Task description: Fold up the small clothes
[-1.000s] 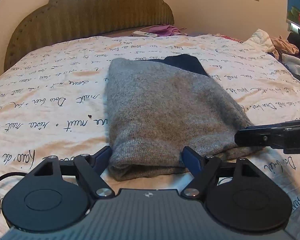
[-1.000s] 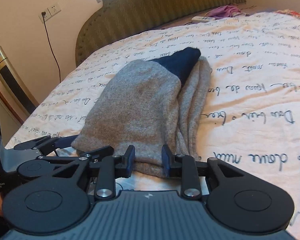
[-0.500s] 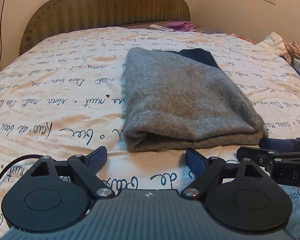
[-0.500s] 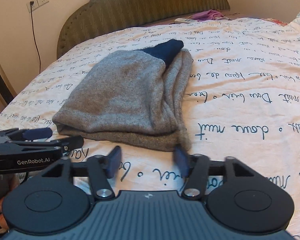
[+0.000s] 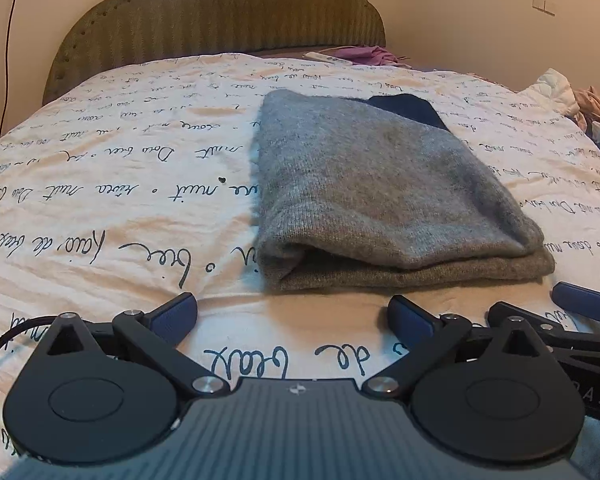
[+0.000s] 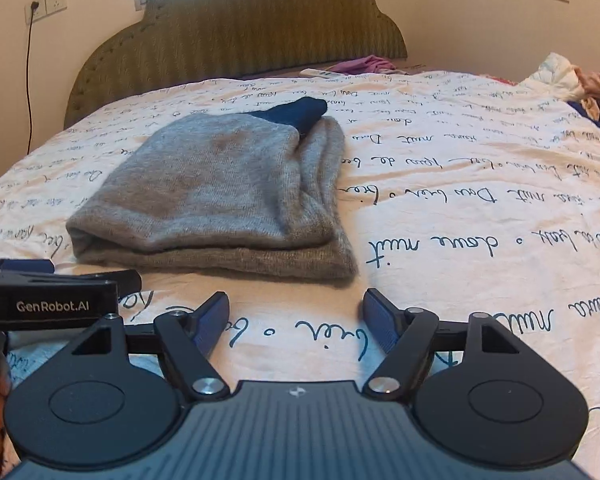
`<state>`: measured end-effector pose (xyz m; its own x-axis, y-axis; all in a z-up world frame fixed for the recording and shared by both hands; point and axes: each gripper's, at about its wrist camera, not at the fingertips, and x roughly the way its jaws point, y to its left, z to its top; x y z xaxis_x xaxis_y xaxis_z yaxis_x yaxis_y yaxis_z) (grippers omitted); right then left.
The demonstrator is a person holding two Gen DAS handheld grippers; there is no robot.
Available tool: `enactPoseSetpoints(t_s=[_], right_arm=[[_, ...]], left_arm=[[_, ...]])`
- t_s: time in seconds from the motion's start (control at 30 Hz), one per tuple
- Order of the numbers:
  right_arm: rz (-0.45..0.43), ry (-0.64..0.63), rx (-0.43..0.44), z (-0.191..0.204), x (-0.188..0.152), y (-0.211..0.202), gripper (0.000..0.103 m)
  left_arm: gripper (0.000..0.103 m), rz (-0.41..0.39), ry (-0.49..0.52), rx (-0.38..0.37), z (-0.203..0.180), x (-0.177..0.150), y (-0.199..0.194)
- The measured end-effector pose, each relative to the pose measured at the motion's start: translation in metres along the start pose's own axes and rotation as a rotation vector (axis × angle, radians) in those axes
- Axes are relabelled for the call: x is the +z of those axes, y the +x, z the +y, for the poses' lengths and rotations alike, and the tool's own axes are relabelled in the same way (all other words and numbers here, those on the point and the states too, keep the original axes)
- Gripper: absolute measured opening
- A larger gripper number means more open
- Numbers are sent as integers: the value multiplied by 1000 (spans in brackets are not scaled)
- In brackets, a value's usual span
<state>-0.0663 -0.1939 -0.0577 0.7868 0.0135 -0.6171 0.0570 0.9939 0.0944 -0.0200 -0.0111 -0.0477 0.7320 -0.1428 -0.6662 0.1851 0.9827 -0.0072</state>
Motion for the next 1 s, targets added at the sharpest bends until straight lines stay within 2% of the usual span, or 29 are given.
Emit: enactPoseSetpoints(t_s=[0.07,0.27,1.0], right_arm=[[3,-3,10,-1,0,2,79],[0,-24,3,3,-1,4,81],[-3,-24,5,3,-2,4,82]], left_arm=[[103,0,-1,-4,0,0,0],[103,0,2,0,0,-1,-1],[103,0,3,0,0,-1,0]])
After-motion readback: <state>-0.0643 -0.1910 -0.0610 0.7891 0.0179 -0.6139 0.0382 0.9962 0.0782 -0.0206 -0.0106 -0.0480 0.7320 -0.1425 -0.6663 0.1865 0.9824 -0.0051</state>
